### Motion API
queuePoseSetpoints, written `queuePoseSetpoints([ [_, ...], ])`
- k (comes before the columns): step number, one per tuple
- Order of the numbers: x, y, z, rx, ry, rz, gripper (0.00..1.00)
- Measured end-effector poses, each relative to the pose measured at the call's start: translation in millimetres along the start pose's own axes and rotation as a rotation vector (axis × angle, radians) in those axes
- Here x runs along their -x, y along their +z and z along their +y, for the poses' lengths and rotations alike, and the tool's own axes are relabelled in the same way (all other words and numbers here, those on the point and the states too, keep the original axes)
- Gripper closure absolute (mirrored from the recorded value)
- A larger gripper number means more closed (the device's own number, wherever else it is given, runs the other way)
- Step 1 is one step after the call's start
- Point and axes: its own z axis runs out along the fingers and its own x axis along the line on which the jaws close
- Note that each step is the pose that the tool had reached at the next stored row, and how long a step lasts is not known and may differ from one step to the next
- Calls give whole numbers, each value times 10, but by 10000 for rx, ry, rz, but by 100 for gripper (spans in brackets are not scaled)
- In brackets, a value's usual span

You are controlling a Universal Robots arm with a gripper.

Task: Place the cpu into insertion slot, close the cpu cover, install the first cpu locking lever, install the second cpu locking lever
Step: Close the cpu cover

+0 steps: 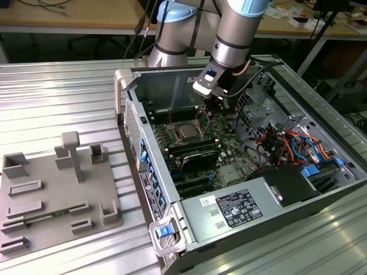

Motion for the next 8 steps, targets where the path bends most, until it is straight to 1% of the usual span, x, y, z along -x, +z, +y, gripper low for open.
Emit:
queuePoseSetpoints([
  [8,0,0,-35,0,0,1,89],
])
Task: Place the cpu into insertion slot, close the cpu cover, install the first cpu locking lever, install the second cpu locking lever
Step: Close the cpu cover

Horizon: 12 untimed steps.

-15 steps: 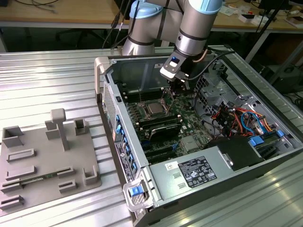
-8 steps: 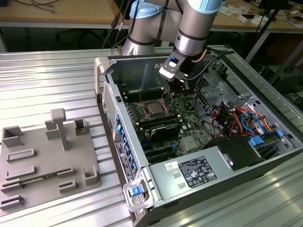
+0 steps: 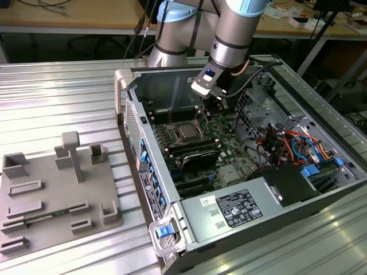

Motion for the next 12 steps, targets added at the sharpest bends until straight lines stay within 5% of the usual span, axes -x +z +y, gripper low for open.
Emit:
queuePoseSetpoints([
  [12,-1,0,-76,0,0,0,89],
])
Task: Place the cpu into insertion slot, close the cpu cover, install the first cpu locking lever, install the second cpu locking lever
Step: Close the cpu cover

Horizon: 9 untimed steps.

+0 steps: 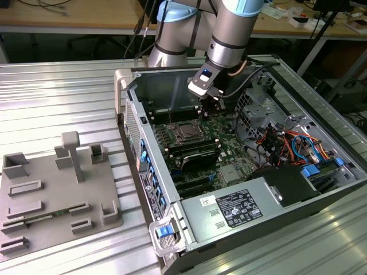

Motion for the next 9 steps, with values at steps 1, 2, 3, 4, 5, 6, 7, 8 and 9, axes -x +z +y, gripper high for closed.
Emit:
queuePoseSetpoints([
  [1,0,0,-8,0,0,0,89],
  [2,0,0,-13,0,0,0,89],
  [3,0,0,-28,1,-1,0,89],
  [4,0,0,-48,0,1,1,89],
  [5,-1,1,-61,1,1,1,89],
  [6,-1,1,-72,1,0,2,89],
  [7,-1,2,-94,1,-1,1,89],
  [8,-1,2,-112,0,-1,0,89],
  [9,-1,1,-140,-1,-1,-1,89],
])
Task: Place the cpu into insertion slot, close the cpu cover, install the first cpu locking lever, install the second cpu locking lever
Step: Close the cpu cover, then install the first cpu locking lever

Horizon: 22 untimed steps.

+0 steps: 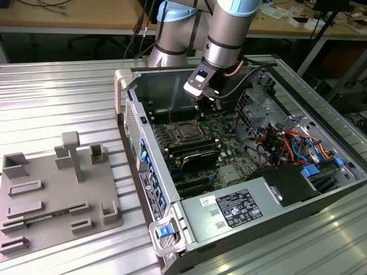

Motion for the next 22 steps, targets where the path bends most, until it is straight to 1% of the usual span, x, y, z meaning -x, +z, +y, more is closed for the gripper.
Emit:
queuePoseSetpoints([
  [5,-2,3,-140,1,2,5,89],
  [6,-4,6,-193,2,1,8,89],
  [10,-3,5,-205,1,0,6,89],
  [21,-3,5,-207,1,0,6,89],
  [22,-3,5,-211,15,-221,6,89],
])
